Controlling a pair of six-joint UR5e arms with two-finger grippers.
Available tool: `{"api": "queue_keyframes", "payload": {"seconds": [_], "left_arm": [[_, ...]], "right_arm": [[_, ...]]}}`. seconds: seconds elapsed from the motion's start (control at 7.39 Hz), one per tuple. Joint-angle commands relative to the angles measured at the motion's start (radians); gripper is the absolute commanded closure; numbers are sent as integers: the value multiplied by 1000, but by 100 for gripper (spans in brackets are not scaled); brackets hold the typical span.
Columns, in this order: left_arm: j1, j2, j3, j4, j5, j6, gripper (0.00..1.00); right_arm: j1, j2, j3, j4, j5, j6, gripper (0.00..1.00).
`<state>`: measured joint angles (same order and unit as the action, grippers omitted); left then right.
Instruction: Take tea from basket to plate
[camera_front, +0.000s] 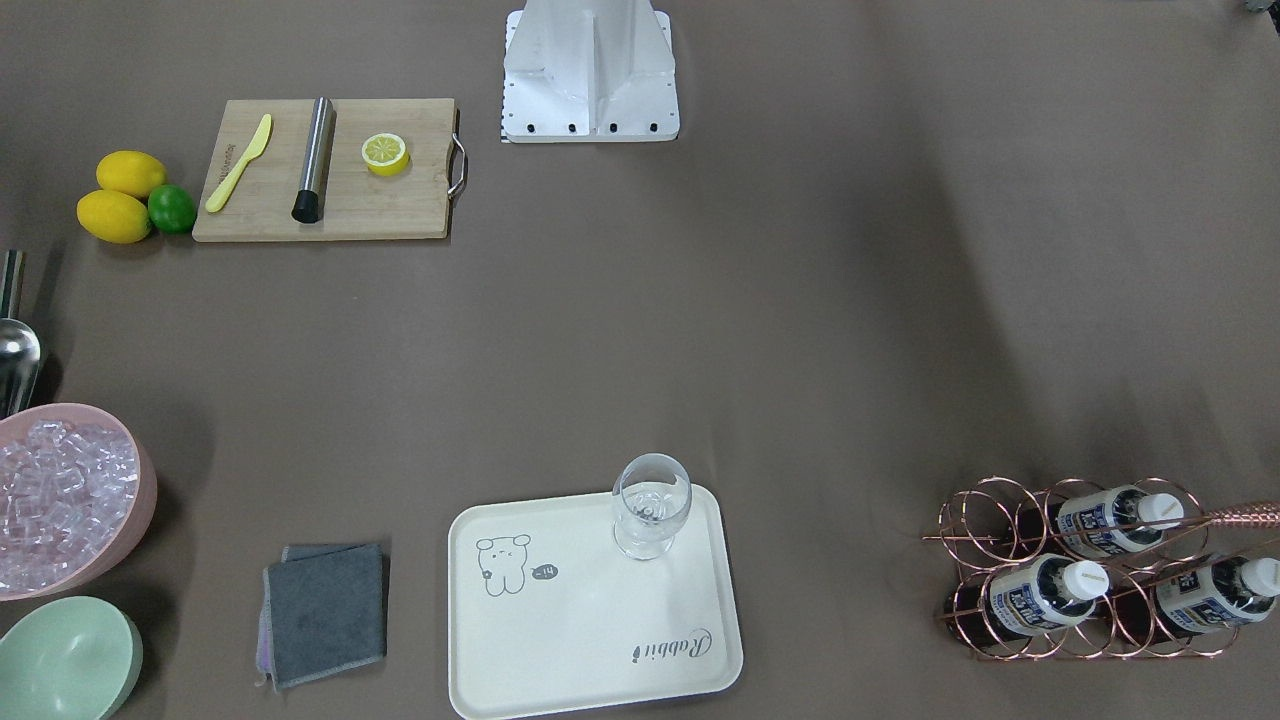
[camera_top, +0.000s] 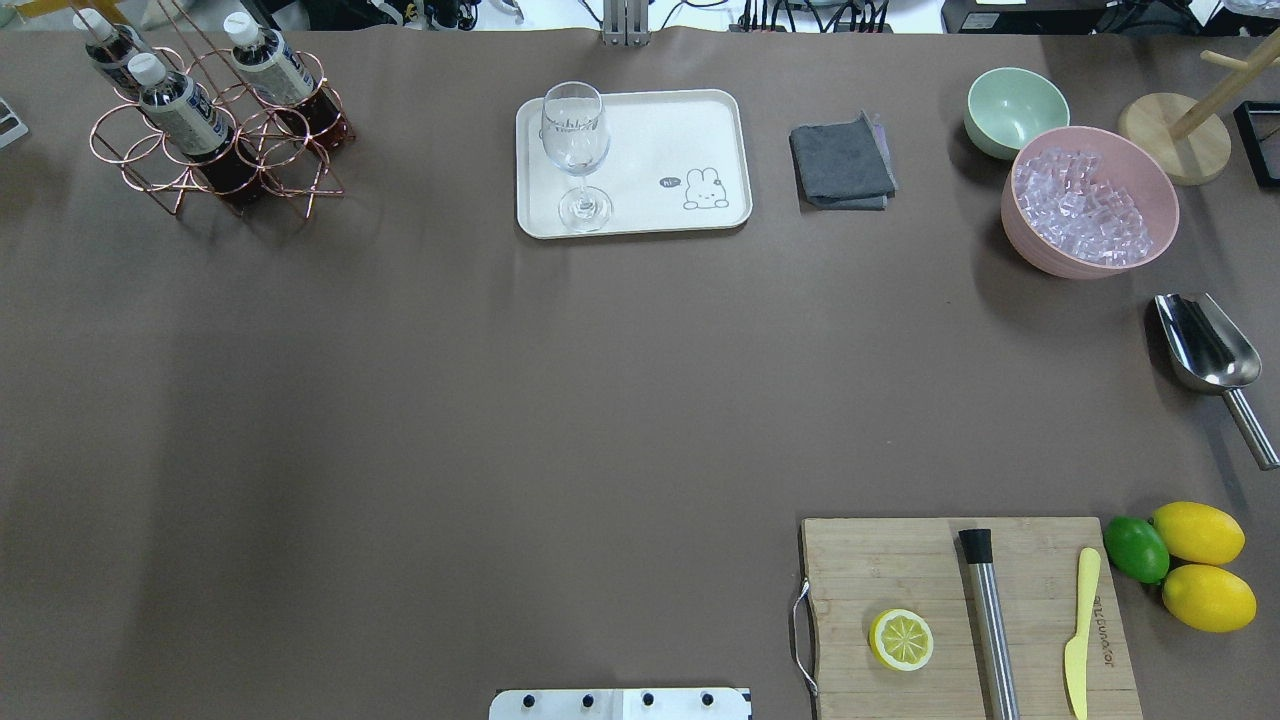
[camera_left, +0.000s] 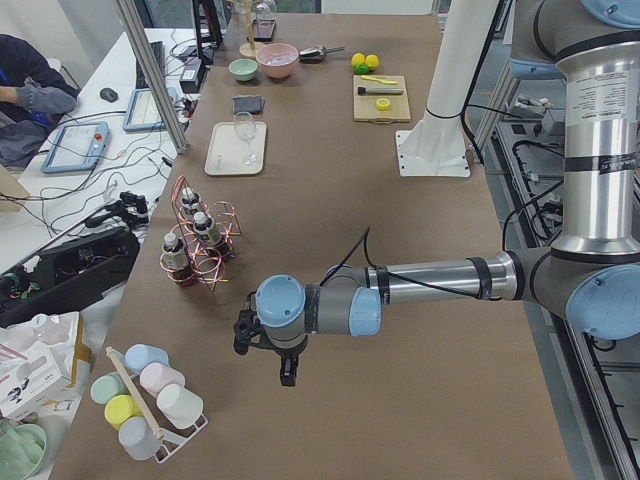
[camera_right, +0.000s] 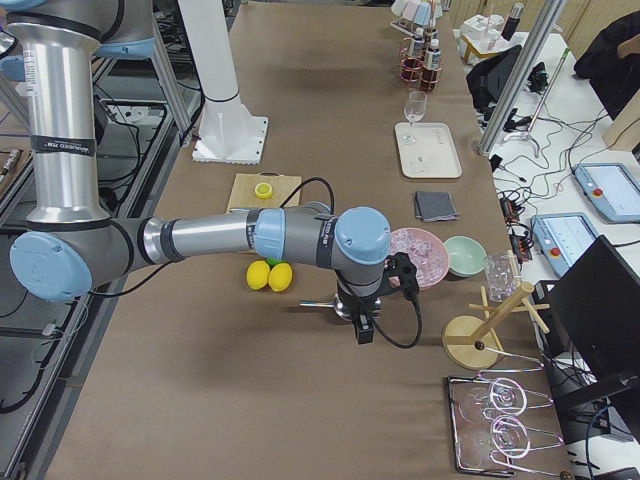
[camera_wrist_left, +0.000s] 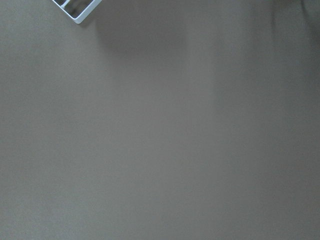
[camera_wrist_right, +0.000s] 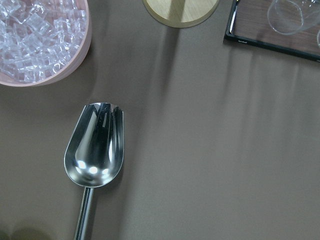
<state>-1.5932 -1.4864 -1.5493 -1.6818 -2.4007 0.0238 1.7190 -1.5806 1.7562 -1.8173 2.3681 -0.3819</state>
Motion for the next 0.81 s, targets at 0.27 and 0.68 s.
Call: {"api": "queue_keyframes", "payload": {"seconds": [0.27, 0.68], "left_arm": [[2, -8, 6, -1, 0, -4, 2], [2, -24, -8, 5, 0, -8, 2]], "right_arm": [[-111, 48, -1, -4, 0, 11, 0], [-136, 47, -11, -2, 2, 11, 0]]}}
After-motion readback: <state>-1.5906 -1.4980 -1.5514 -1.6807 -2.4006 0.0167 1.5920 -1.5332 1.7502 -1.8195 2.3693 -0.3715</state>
